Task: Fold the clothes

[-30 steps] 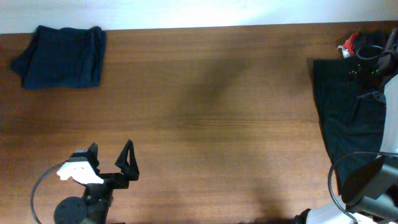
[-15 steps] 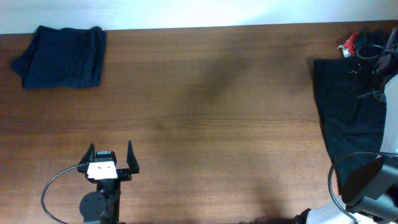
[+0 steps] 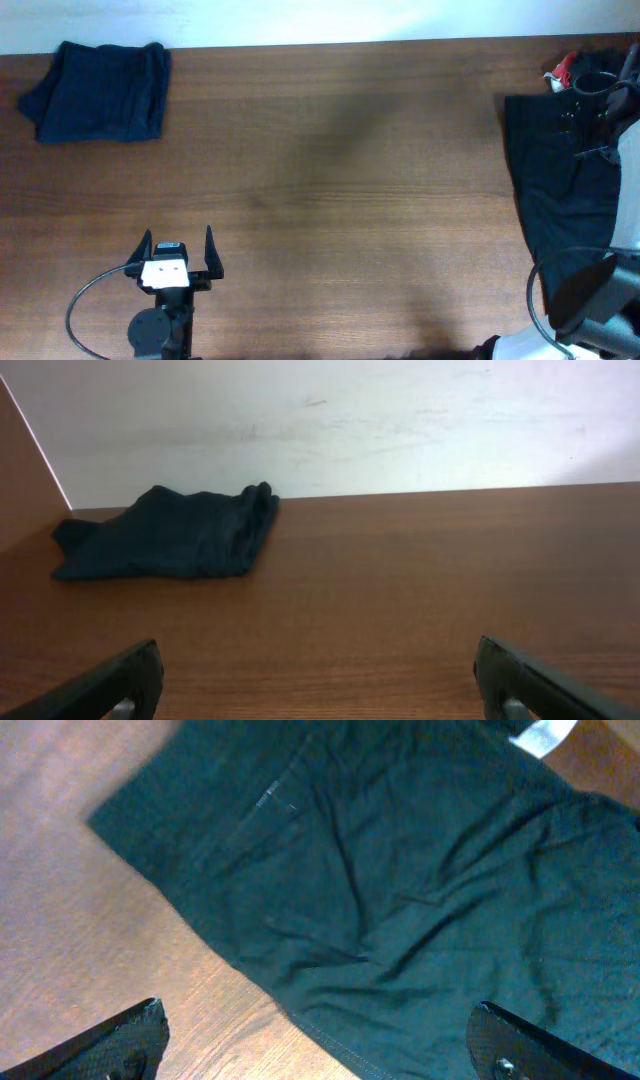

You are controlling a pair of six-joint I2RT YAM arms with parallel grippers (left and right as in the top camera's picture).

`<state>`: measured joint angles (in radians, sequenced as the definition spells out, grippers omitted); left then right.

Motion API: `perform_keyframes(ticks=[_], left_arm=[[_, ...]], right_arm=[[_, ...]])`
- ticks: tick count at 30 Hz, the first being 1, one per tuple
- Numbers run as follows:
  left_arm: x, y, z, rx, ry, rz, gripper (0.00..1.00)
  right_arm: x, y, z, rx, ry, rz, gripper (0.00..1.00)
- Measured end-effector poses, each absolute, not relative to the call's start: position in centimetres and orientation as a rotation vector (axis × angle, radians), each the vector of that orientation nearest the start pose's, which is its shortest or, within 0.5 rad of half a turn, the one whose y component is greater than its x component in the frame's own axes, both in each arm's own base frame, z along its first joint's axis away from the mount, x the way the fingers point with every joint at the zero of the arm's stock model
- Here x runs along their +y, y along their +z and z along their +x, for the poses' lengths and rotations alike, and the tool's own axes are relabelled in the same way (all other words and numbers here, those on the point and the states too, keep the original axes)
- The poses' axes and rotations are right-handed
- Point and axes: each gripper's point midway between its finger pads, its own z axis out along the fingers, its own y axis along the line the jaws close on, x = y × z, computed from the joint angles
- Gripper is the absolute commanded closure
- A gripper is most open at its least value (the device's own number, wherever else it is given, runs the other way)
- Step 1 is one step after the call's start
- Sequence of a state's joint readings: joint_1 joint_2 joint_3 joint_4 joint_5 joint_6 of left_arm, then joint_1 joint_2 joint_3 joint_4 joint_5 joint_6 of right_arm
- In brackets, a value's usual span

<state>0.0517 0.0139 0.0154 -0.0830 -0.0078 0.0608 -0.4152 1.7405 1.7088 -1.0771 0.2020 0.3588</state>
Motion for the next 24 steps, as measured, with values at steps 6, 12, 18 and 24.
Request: perform_keyframes(ticks=[6, 12, 18, 24], left_arm=[[1.4, 15.8, 24.5, 1.650, 0.092, 0.002, 0.01], [1.4, 15.8, 24.5, 1.650, 0.090, 0.004, 0.01], [1.3, 15.9, 24.6, 1.648, 0.089, 0.005, 0.01], [1.3, 15.8, 24.6, 1.649, 0.092, 0.007, 0.01]], right_arm=[[-7.4, 38.8, 32.0, 2.077, -0.084, 0.626, 0.01], [-2.5, 48.2, 19.6, 1.746, 0.110, 0.419, 0.01], [-0.8, 41.0, 16.4, 1.669, 0.225, 0.332, 0.01], [2.3, 27.3, 21.5, 1.574, 0.376, 0.189, 0.01]])
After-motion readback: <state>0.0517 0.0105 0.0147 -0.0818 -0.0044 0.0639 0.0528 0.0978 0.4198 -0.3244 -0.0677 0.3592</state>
